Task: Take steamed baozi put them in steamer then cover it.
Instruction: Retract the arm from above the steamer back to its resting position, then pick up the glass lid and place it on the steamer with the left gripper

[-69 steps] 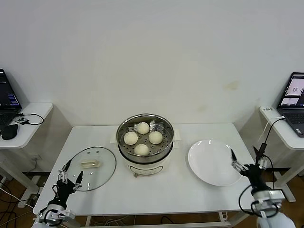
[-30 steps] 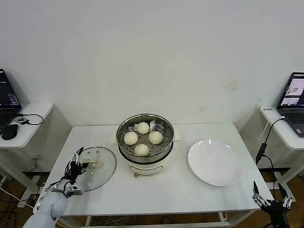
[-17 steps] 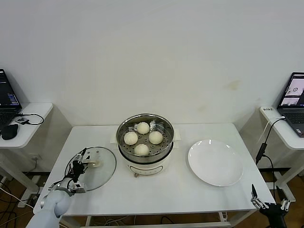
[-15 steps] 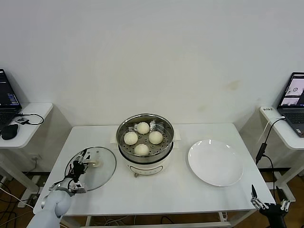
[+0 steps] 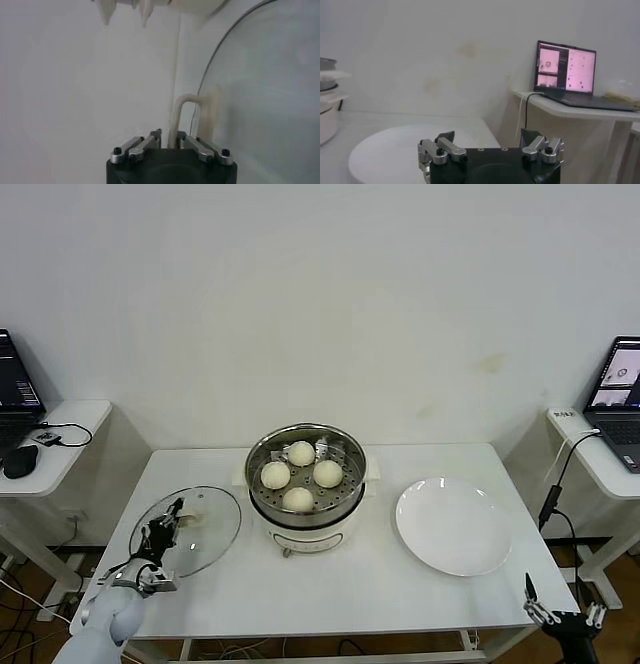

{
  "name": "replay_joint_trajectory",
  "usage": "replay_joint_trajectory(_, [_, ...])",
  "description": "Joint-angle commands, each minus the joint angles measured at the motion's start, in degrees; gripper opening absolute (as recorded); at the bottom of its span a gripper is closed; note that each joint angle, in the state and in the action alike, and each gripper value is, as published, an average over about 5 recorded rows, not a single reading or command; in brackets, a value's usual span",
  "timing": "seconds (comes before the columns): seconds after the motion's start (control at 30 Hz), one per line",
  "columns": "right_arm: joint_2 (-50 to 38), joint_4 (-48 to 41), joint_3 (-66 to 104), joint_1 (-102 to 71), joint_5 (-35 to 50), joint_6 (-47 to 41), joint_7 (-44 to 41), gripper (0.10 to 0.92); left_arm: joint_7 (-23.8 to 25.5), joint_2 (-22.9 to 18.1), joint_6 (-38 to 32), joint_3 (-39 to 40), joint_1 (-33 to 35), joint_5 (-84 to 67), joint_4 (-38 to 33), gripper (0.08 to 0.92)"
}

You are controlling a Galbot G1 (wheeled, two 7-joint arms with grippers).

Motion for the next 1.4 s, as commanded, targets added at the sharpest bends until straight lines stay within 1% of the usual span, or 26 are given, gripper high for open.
replay_joint_trajectory(0.03, [0.0,-0.5,-1.5,0.1,-2.0,0.4,0.0,0.823,0.6,2.9,0.9,-5.8,3.8,-0.2,-9.7,0.148])
replay_joint_trajectory(0.27, [-0.1,-1.2,-2.9,0.4,-3.1,0.7,-0.1,0.823,7.9,7.6,4.8,-9.4,4.2,-1.5,-16.0,0.148])
replay_joint_trajectory(0.47, [-0.4,-1.5,-3.8,0.9,-3.6,0.7,-0.1,0.823,12.2,10.8,6.8,-9.9,3.0,-1.3,-20.9,0.148])
replay_joint_trajectory(0.63, [-0.3,-1.7,-4.3,1.5,-4.7,0.6,-0.1,0.823,15.7,12.4,8.7,-6.8,1.0,-1.1,-26.1,0.148])
replay_joint_trajectory(0.77, [-0.1,-2.2,-4.6,1.8,-7.0,1.2,0.2,0.823,17.5,12.6,12.6,-0.4,-1.7,-4.2,-30.7,0.148])
replay_joint_trajectory(0.93, [0.5,-2.4,-5.1,2.2,-9.3,1.5,0.7,0.823,18.6,10.9,17.9,10.4,-7.9,-5.5,-33.0,0.148])
replay_joint_trajectory(1.17, [1.4,-3.7,-5.6,3.7,-11.9,1.6,1.6,0.823,20.8,5.5,26.5,22.6,-18.0,-9.0,-30.8,0.148])
replay_joint_trajectory(1.3, [2.4,-3.7,-6.0,4.1,-13.6,1.6,2.3,0.822,21.7,2.1,30.2,27.5,-21.8,-8.0,-28.1,0.148])
replay_joint_trajectory(1.4, [3.2,-3.7,-6.5,4.2,-15.6,1.6,2.6,0.823,22.8,0.0,32.3,29.0,-23.1,-5.6,-27.0,0.148])
